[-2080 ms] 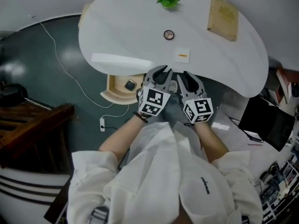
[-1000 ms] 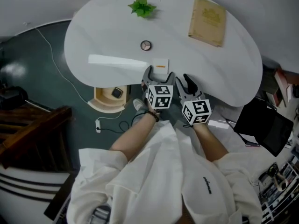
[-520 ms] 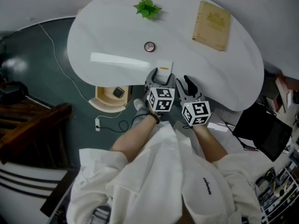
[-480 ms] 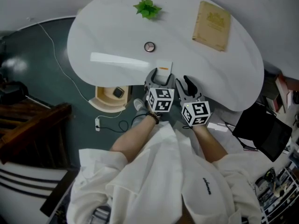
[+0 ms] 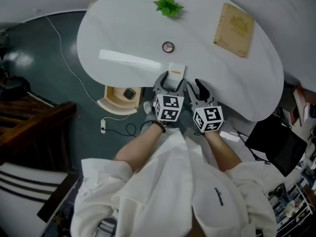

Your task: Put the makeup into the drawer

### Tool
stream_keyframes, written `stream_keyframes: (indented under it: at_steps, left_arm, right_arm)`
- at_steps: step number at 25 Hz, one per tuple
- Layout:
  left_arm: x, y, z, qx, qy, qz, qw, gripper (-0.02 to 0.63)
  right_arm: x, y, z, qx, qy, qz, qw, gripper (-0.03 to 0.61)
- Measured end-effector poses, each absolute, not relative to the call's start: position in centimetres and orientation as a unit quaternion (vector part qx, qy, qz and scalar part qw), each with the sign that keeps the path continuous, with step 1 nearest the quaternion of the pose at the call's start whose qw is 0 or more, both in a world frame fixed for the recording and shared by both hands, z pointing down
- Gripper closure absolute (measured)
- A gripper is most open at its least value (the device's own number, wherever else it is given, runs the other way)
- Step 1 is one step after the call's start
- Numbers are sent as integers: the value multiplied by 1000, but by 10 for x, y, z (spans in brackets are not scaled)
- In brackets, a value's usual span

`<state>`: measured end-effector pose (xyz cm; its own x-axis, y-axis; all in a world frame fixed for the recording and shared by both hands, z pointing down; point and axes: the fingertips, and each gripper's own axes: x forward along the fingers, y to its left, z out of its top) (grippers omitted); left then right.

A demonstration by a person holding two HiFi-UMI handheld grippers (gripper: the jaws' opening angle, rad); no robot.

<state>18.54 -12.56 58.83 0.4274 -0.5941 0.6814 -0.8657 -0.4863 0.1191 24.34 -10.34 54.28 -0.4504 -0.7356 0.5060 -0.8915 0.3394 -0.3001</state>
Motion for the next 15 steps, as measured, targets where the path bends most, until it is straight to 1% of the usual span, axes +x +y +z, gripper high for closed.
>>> stream_keyframes:
  at_steps: [7,15]
  left_arm:
    - [144,-126,566,814,-469,258,226,309]
    - [55,-94,546,802,-486,249,243,309]
  right_arm:
    - [199,-103,536,481,-822,271,143,414]
    - [113,-86,526,431,-852,259,145,416]
